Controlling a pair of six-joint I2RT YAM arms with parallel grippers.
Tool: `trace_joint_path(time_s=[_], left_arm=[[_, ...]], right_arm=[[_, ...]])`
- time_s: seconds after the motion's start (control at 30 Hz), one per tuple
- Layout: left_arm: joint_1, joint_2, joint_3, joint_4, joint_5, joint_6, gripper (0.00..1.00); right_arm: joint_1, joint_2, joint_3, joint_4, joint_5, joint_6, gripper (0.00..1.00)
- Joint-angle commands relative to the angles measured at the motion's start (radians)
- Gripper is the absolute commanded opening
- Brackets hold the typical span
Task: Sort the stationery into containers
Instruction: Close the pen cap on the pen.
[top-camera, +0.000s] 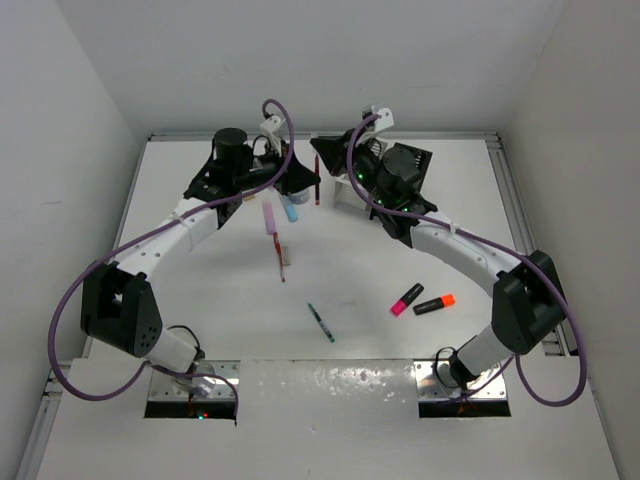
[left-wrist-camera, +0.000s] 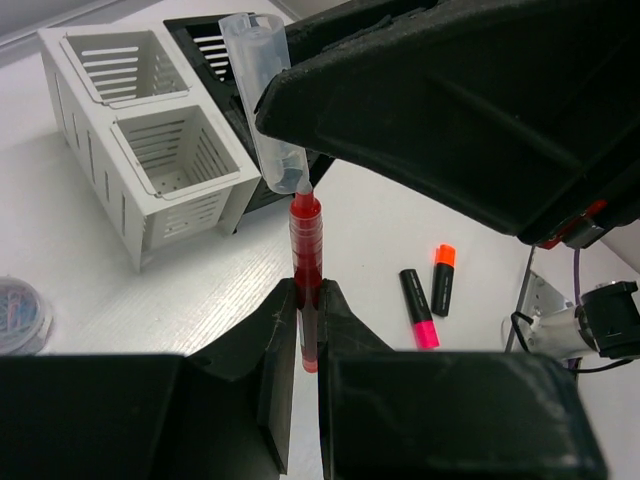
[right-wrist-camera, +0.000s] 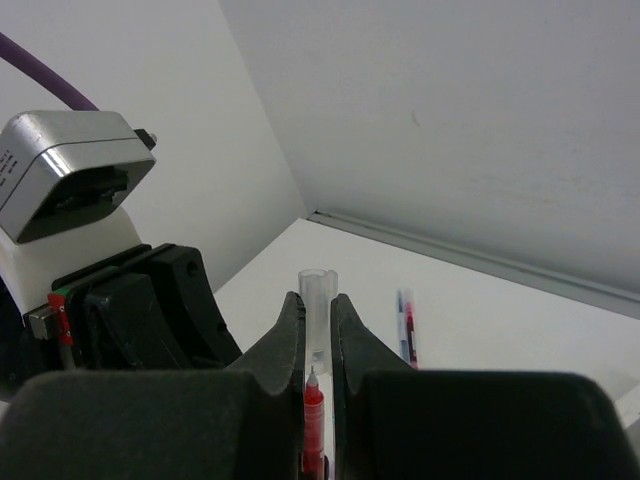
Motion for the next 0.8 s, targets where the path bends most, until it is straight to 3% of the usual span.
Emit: trace_joint_path(time_s=[0.0,0.77], left_arm=[[-0.012,-0.024,0.0,0.034,0.004,0.015,0.0],[-0.011,-0.03,-0.014,0.045,-0.008,0.008,0.0]], right_arm=[[0.008,0.0,0.002,0.053,0.005,-0.013,0.0],[0.012,-0.047,-0.047,0.06,0.026,0.007,0.0]])
